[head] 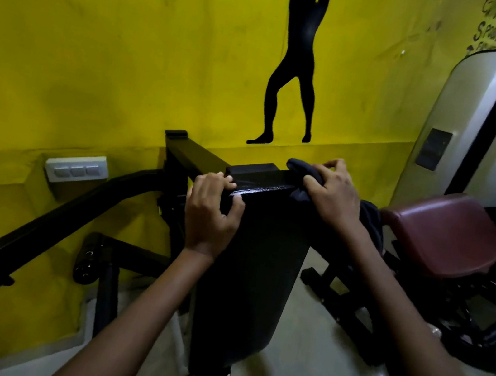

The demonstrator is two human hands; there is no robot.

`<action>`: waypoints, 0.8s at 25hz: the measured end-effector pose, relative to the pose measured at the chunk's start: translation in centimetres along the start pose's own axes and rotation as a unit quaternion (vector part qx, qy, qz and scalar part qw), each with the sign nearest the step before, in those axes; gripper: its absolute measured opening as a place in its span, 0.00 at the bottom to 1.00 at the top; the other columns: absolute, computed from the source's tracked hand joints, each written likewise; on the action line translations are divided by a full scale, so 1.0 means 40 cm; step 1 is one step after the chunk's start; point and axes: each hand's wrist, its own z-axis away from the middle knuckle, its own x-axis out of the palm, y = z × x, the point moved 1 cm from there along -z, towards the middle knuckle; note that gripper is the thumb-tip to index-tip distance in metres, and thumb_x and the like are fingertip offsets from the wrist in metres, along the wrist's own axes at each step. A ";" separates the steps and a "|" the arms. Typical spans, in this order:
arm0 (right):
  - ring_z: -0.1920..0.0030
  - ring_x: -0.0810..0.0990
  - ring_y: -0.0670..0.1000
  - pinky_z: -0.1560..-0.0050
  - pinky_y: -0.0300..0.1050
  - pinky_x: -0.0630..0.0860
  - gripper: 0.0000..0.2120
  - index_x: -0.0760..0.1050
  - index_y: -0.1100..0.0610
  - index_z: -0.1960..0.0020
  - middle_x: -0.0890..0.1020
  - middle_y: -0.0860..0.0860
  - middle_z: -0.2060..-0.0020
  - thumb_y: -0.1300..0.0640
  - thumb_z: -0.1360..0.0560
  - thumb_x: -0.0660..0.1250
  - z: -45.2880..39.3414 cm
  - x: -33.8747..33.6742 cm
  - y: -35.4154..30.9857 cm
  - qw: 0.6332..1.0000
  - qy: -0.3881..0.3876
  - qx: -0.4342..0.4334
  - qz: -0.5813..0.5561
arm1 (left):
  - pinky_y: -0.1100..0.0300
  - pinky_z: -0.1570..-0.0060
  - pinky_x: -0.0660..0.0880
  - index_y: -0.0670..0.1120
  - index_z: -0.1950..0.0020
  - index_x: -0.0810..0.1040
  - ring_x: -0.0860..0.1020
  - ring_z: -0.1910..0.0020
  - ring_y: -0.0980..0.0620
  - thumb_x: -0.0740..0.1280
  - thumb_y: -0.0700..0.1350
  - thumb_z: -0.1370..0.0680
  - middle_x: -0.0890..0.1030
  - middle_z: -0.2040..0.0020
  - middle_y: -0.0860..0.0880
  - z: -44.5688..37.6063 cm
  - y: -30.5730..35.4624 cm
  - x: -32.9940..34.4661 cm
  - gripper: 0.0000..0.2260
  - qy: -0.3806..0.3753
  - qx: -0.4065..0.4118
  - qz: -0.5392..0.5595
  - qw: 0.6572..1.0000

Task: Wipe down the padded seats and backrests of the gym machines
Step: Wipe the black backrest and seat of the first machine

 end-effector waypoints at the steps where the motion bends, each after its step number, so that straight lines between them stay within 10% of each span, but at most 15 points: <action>1: 0.43 0.71 0.58 0.48 0.50 0.67 0.19 0.76 0.55 0.39 0.70 0.57 0.44 0.47 0.25 0.60 0.003 0.014 0.010 0.999 0.018 0.020 -0.047 | 0.46 0.53 0.72 0.40 0.59 0.74 0.74 0.55 0.45 0.60 0.48 0.27 0.76 0.60 0.43 -0.007 0.018 -0.001 0.11 -0.005 -0.008 -0.045 0.999; 8: 0.46 0.72 0.50 0.51 0.37 0.63 0.14 0.72 0.63 0.36 0.71 0.53 0.46 0.62 0.21 0.59 0.057 0.129 0.149 0.874 0.022 0.154 -0.461 | 0.49 0.48 0.72 0.41 0.49 0.79 0.78 0.52 0.43 0.60 0.53 0.28 0.80 0.51 0.44 -0.016 0.135 0.084 0.18 -0.116 0.093 -0.291 0.945; 13: 0.45 0.75 0.57 0.44 0.52 0.70 0.05 0.75 0.49 0.56 0.76 0.58 0.45 0.54 0.29 0.61 0.017 0.139 0.193 0.793 -0.093 0.193 -0.570 | 0.49 0.47 0.73 0.41 0.44 0.80 0.79 0.47 0.44 0.58 0.53 0.27 0.81 0.46 0.44 -0.026 0.188 0.198 0.22 -0.167 0.103 -0.338 0.920; 20: 0.44 0.76 0.52 0.48 0.41 0.71 0.18 0.68 0.61 0.33 0.75 0.59 0.39 0.67 0.22 0.55 0.028 0.206 0.274 0.760 -0.201 0.167 -0.596 | 0.50 0.37 0.60 0.42 0.38 0.74 0.71 0.40 0.46 0.61 0.56 0.27 0.78 0.41 0.43 0.026 0.159 0.282 0.24 -0.102 0.110 -0.419 0.895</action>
